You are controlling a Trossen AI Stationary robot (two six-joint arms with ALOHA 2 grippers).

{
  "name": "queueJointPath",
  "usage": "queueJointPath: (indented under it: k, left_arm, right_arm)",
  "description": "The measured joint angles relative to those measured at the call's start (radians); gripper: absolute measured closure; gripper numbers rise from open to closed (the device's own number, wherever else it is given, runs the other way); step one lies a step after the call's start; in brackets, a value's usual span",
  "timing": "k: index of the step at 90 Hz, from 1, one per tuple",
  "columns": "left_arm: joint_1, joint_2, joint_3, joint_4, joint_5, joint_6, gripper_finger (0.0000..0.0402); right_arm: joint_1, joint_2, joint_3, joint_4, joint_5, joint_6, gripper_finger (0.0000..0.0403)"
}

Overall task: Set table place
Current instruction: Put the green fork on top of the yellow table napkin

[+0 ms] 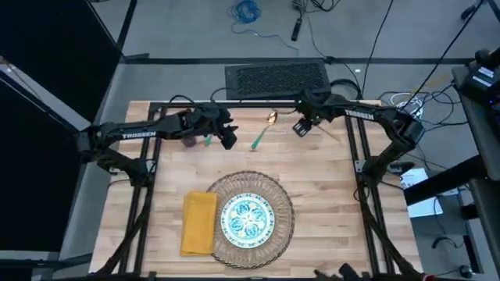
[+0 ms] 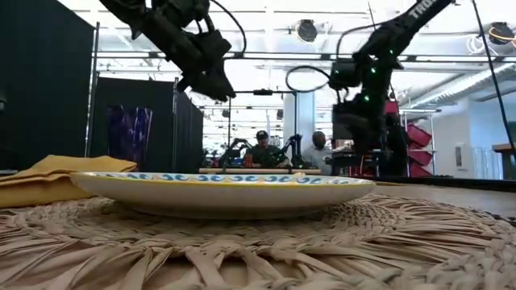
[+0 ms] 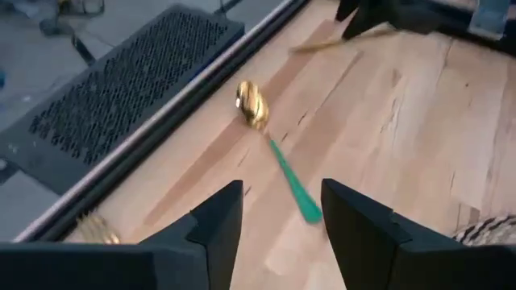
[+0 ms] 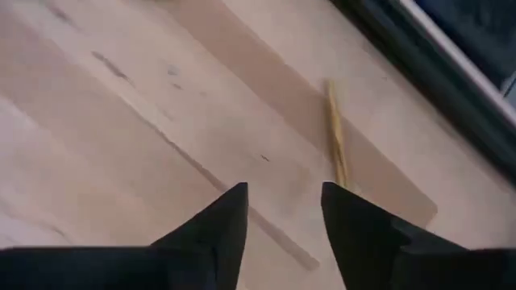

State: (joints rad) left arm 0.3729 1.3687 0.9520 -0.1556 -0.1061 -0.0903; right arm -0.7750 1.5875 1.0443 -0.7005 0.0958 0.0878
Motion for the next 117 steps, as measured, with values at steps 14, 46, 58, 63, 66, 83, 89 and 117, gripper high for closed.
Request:
queueJointPath:
  k: [14,46,58,63,66,83,89,117]
  left_arm:
    - [0.004,-0.049,0.000,0.027,0.020,0.039,0.0249]
    - [0.006,-0.282,-0.139,0.085,0.021,-0.019,0.0249]
    - [0.016,-0.290,-0.147,0.018,-0.072,-0.093,0.0249]
    - [0.037,-0.277,-0.148,0.009,-0.085,-0.130,0.0249]
    - [0.050,-0.261,-0.142,0.014,-0.081,-0.155,0.0249]
    - [0.126,-0.113,-0.086,0.012,-0.051,-0.167,0.0249]
    - [0.162,-0.049,-0.068,-0.011,-0.051,-0.186,0.0249]
    - [0.196,0.172,0.034,-0.063,0.009,-0.153,0.0249]
  right_arm:
    - [-0.083,0.000,0.000,-0.002,-0.049,-0.048,0.0262]
    - [-0.168,0.000,0.000,-0.016,-0.173,-0.151,0.0238]
    - [-0.138,0.000,0.000,0.023,-0.203,-0.156,0.0226]
    - [-0.123,0.000,0.000,0.039,-0.204,-0.158,0.0223]
    - [-0.116,0.000,0.000,0.047,-0.204,-0.160,0.0222]
    - [-0.090,0.000,0.000,0.063,-0.204,-0.154,0.0222]
    - [-0.080,0.000,0.000,0.055,-0.204,-0.150,0.0222]
    - [-0.066,0.000,0.000,0.061,-0.203,-0.160,0.0222]
